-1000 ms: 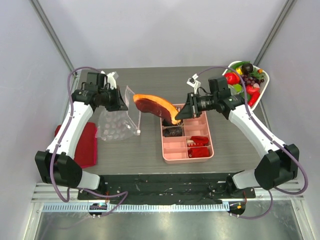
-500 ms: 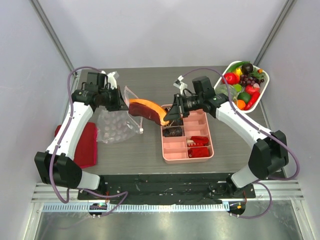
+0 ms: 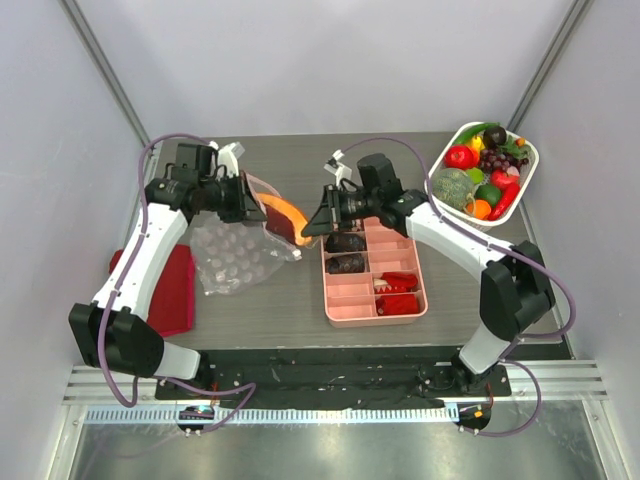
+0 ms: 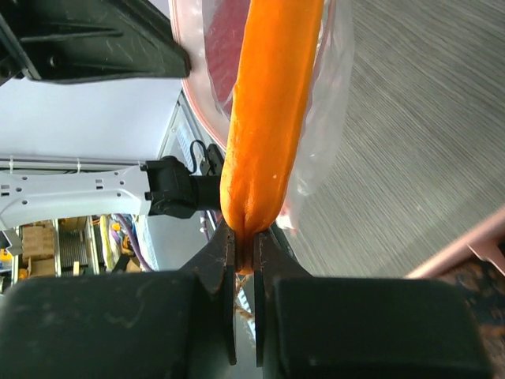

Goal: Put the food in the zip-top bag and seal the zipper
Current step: Place the fake food in the zipper food storage bag, then adjust the zipper food storage bag at the center of the board.

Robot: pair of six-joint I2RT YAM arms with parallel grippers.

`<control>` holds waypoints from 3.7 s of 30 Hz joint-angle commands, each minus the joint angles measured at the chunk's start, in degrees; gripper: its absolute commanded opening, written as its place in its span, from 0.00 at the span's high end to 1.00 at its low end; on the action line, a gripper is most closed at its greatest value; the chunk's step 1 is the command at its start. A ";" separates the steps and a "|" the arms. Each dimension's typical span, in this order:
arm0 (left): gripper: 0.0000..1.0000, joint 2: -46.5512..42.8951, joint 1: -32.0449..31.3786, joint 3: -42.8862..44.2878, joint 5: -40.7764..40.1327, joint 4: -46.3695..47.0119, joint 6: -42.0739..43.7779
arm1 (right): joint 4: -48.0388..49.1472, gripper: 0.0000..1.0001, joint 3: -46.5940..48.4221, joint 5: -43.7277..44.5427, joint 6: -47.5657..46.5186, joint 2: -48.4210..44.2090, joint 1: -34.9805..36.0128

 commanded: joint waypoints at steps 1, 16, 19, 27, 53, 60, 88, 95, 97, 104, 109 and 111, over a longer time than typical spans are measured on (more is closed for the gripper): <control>1.00 0.26 -0.33 2.24 4.56 0.41 -1.46 | 11.15 0.99 2.01 2.51 3.13 0.51 2.99; 1.00 -1.49 -0.33 -0.22 14.05 2.96 -1.81 | 18.96 0.99 -0.80 7.08 -3.03 3.77 4.49; 1.00 -2.11 -0.33 -1.62 15.28 5.15 -4.44 | 26.96 0.99 -4.05 8.93 -0.74 3.23 5.02; 1.00 -1.94 -0.34 -4.79 17.04 7.79 -8.40 | 31.20 0.99 -2.91 11.12 2.08 5.69 8.09; 1.00 -4.66 6.43 -10.59 25.91 29.33 -33.19 | 14.17 0.47 3.23 13.49 -18.03 3.33 9.94; 1.00 -6.24 8.37 -11.29 26.00 24.32 -27.05 | -5.09 0.32 14.30 19.12 -32.27 1.21 9.59; 1.00 -12.39 10.12 -16.83 26.53 27.66 -24.32 | -5.29 0.29 8.60 4.10 -7.34 3.15 -1.22; 1.00 -13.62 10.12 -17.10 26.36 26.96 -22.73 | -0.72 0.29 6.58 2.08 -2.51 3.32 -2.36; 1.00 -13.80 10.12 -17.10 26.53 26.43 -22.21 | 0.35 0.29 6.40 2.77 -1.62 4.11 -1.67; 1.00 -14.42 10.12 -15.61 24.43 21.27 -17.39 | -0.89 0.83 9.65 2.34 -2.93 7.98 1.06; 1.00 -15.20 10.12 -12.80 20.13 12.47 -8.51 | -2.46 0.99 20.18 2.60 -3.99 9.21 1.07; 1.00 -16.26 10.12 -11.48 16.09 8.96 -3.76 | -2.82 0.99 24.84 2.60 -2.68 9.82 1.33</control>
